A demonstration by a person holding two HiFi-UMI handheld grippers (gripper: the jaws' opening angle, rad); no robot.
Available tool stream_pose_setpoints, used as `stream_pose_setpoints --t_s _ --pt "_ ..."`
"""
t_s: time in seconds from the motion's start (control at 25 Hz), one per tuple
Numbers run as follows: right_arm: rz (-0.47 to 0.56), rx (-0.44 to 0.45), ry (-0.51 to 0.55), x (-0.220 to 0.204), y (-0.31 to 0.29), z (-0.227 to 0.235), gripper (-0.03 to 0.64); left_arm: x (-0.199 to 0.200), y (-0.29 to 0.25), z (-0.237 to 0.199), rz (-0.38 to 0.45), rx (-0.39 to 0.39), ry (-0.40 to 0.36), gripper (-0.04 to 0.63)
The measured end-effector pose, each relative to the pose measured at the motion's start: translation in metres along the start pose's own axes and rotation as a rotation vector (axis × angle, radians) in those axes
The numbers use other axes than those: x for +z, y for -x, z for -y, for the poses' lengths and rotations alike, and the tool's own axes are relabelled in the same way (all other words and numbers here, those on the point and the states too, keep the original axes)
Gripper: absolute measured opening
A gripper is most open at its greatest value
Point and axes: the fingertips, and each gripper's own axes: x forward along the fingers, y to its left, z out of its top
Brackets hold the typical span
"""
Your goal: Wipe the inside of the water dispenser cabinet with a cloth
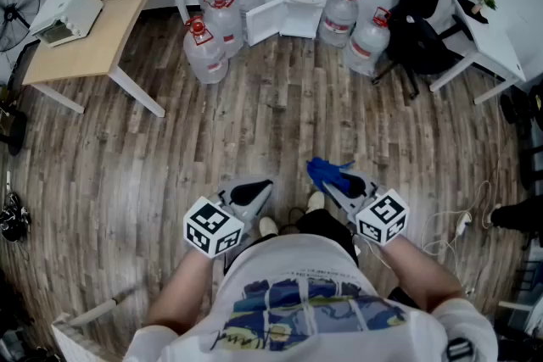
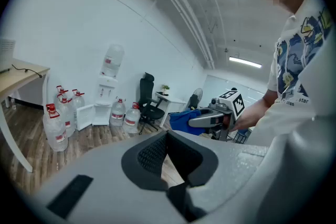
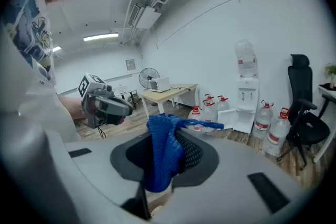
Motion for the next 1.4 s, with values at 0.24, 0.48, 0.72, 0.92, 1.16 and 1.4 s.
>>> stream_pose_setpoints --t_s 0.24,0.48,0.72,0.92,1.16,1.4 --pt "-0.019 -0.009 0.003 -0.003 -0.006 0.016 0.080 0.003 -0.013 -0.017 -0.013 -0.010 -0.003 -0.002" --pt "-0.022 -0.021 -0.016 0.008 -0.022 0.076 0.078 0.021 -0.053 -0.047 -0.031 -0.013 -0.026 -0.002" --pt "0.009 0.014 -0.047 0.045 -0.064 0.157 0.083 0.062 -0.109 -0.086 -0.069 -0.013 -0.063 -0.002" --pt "0.028 0.023 -0.028 0.079 -0.087 0.235 0.084 0.102 -0.171 -0.127 -0.110 -0.011 -0.059 -0.002" --pt "0.058 0.020 -0.025 0.095 -0.103 0.322 0.087 0.138 -0.248 -0.164 -0.134 0.013 -0.048 -0.002" --pt "0.077 0.000 -0.053 0.104 -0.121 0.386 0.089 0.163 -0.305 -0.191 -0.155 0.002 -0.028 -0.002"
